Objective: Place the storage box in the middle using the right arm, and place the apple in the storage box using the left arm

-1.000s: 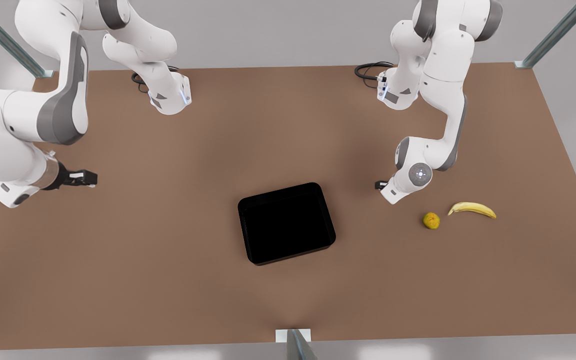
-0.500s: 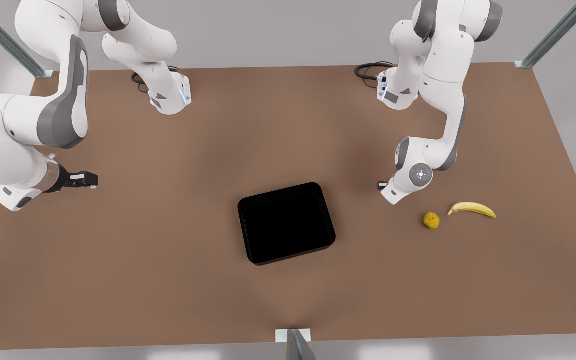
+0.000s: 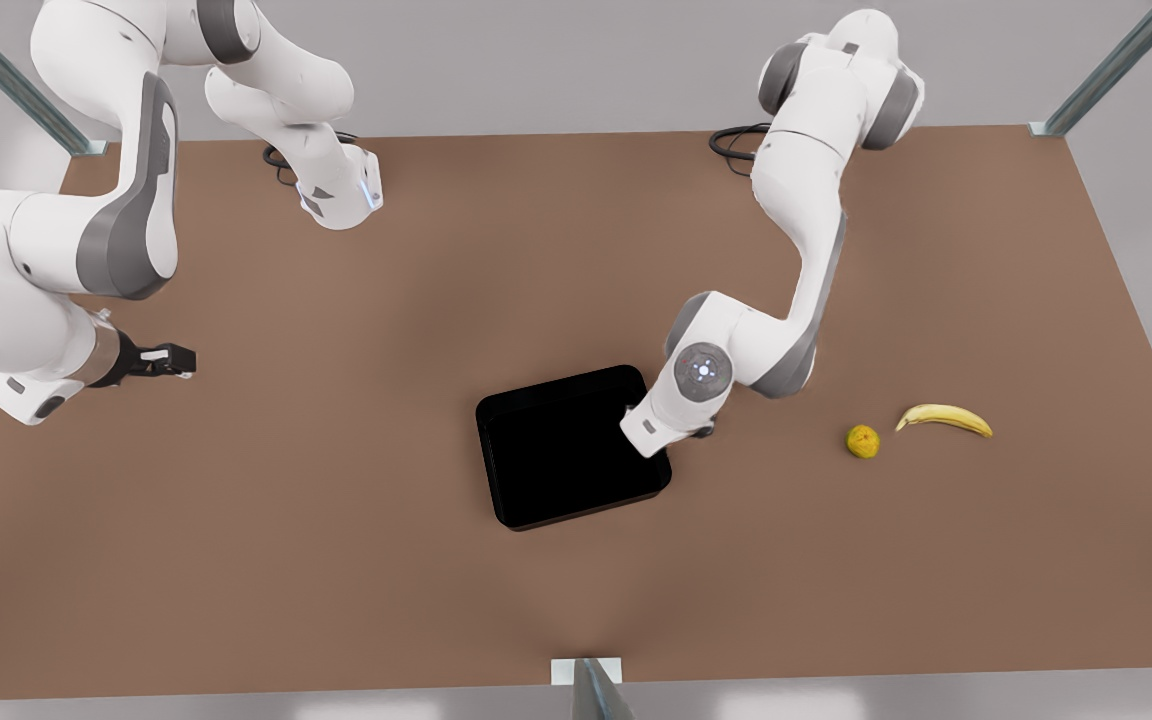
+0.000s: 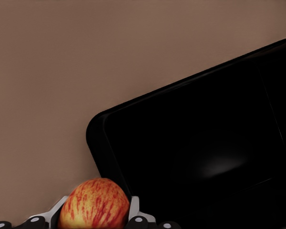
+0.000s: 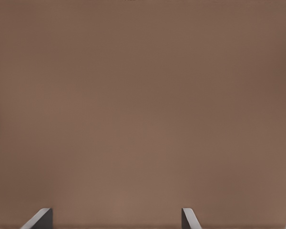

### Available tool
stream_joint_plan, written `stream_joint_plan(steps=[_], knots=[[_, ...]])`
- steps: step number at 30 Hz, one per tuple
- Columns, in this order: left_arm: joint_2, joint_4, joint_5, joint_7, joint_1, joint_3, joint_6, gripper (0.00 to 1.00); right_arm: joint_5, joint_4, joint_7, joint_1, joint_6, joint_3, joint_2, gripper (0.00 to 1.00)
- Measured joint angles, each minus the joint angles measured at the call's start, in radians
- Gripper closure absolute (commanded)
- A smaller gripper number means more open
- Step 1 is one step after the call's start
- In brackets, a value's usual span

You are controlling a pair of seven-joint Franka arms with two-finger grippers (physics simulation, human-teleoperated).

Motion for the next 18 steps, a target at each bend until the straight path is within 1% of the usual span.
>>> stream_joint_plan(steps=[2, 3, 4, 8, 9, 10, 11, 13, 14, 15, 16, 17, 18], knots=[[0.060, 0.092, -0.005, -0.053, -0.008, -0.040, -0.030, 0.41, 0.000, 0.000, -0.001, 0.000, 0.000, 0.000, 0.000, 0.00], [0.076, 0.112, -0.006, -0.078, -0.009, -0.049, -0.036, 0.32, 0.000, 0.000, -0.002, -0.001, 0.000, 0.000, 0.000, 0.00], [0.087, 0.123, -0.009, -0.101, -0.010, -0.056, -0.037, 0.00, 0.000, 0.000, -0.003, -0.002, 0.000, 0.000, 0.000, 0.00], [0.091, 0.128, -0.011, -0.183, -0.017, -0.061, -0.045, 0.00, 0.000, -0.001, -0.005, -0.003, 0.000, 0.000, 0.000, 0.00], [0.071, 0.129, -0.011, -0.200, -0.011, -0.053, -0.067, 0.00, 0.000, -0.001, -0.005, -0.003, 0.000, 0.000, 0.001, 0.00], [0.020, 0.130, -0.009, -0.210, 0.020, -0.038, -0.110, 0.00, 0.000, -0.002, -0.005, -0.003, 0.000, 0.000, 0.000, 0.00], [-0.050, 0.131, -0.007, -0.209, 0.052, 0.008, -0.171, 0.00, 0.000, -0.001, -0.006, -0.003, 0.000, 0.000, 0.000, 0.00], [-0.192, 0.134, -0.005, -0.182, 0.085, 0.189, -0.312, 0.00, -0.006, 0.014, -0.007, 0.000, 0.000, 0.000, 0.000, 0.00], [-0.247, 0.133, -0.005, -0.162, 0.103, 0.249, -0.378, 0.00, -0.023, 0.025, -0.008, 0.009, 0.000, 0.001, -0.001, 0.00], [-0.309, 0.115, -0.003, -0.142, 0.160, 0.230, -0.432, 0.00, -0.037, 0.031, -0.008, 0.027, -0.001, 0.002, -0.002, 0.00], [-0.393, 0.047, 0.011, -0.124, 0.238, 0.167, -0.466, 0.00, -0.048, 0.035, -0.008, 0.037, -0.002, 0.003, -0.002, 0.00], [-0.471, -0.031, 0.031, -0.107, 0.288, 0.115, -0.483, 0.00, -0.056, 0.036, -0.008, 0.042, -0.003, 0.003, -0.003, 0.00], [-0.517, -0.075, 0.047, -0.090, 0.311, 0.085, -0.498, 0.00, -0.062, 0.036, -0.009, 0.042, -0.004, 0.003, -0.003, 0.00]])
